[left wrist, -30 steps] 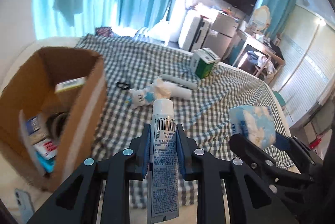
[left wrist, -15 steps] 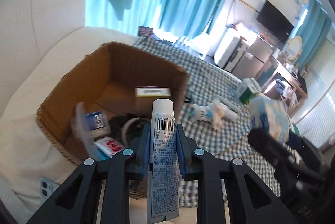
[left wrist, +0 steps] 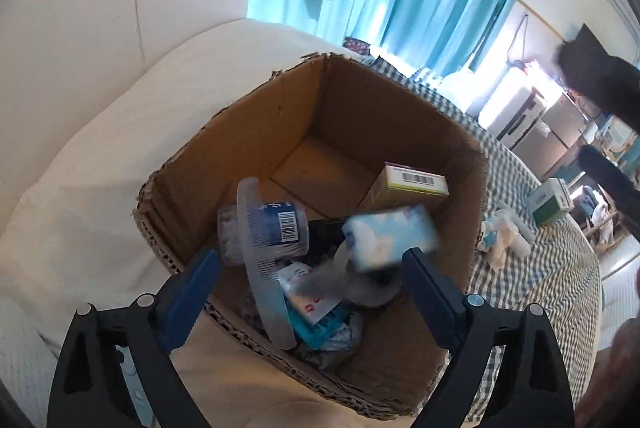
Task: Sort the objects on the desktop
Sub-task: 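Carry the toothpaste tube and tissue pack over the box and open both tools, then withdraw both tools from the box back toward the sheet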
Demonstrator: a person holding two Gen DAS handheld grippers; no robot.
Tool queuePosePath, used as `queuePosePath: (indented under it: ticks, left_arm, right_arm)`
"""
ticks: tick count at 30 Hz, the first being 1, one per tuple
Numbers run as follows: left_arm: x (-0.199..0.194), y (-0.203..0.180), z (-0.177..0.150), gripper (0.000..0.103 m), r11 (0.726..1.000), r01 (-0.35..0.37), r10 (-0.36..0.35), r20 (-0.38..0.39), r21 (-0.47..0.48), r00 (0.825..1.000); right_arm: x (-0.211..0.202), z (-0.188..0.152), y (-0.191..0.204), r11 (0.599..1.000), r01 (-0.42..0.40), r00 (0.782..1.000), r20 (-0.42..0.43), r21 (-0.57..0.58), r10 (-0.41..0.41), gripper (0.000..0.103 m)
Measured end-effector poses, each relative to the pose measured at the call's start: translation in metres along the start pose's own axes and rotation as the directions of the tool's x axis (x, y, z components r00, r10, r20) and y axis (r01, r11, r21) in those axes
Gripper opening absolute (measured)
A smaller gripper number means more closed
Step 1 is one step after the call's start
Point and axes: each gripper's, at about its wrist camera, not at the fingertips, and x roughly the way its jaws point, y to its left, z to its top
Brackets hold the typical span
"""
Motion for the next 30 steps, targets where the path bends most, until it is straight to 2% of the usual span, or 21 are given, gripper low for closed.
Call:
queuePosePath:
  ticks: [3,7,11,14,17,20,24,27,30]
  left_arm:
    - [0.003,-0.003,-0.003,0.094,1.000,-0.010,0.010,-0.026,0.001,1.000]
    - [-0.009,-0.020,-0.012,0.095,1.000,0.017,-0.016,-0.019,0.022,1.000]
    - [-0.026,-0.062,-0.026,0.095,0.992,0.064,-0.066,0.008,0.110,0.998]
    - [-0.032,-0.101,-0.042,0.100,0.976,0.117,-0.121,0.007,0.185,0.993]
    - [-0.035,-0.146,-0.062,0.101,0.951,0.163,-0.169,0.002,0.261,0.986]
    - [-0.028,-0.185,-0.081,0.101,0.923,0.180,-0.188,-0.009,0.340,0.982]
    - [0.001,-0.222,-0.093,0.101,0.891,0.162,-0.168,-0.023,0.424,0.986]
    - [0.036,-0.238,-0.089,0.101,0.895,0.154,-0.140,-0.065,0.419,0.988]
    - [0.074,-0.252,-0.082,0.101,0.903,0.130,-0.109,-0.076,0.409,0.991]
  right_arm:
    - [-0.018,-0.003,-0.022,0.999,0.041,0.998,0.044,0.035,-0.042,0.099]
    - [-0.056,-0.030,-0.080,0.980,0.147,0.986,0.064,0.131,-0.157,0.099]
    - [-0.097,-0.071,-0.145,0.932,0.299,0.950,0.030,0.203,-0.311,0.099]
    - [-0.129,-0.102,-0.188,0.900,0.347,0.932,0.008,0.266,-0.362,0.099]
    - [-0.153,-0.118,-0.217,0.887,0.371,0.922,0.003,0.275,-0.387,0.099]
    - [-0.168,-0.119,-0.244,0.885,0.382,0.919,-0.009,0.265,-0.394,0.099]
    - [-0.176,-0.106,-0.276,0.891,0.399,0.912,0.011,0.216,-0.410,0.102]
    - [-0.166,-0.093,-0.298,0.895,0.418,0.905,0.013,0.158,-0.425,0.102]
    - [-0.139,-0.073,-0.327,0.908,0.408,0.911,0.025,0.099,-0.412,0.102]
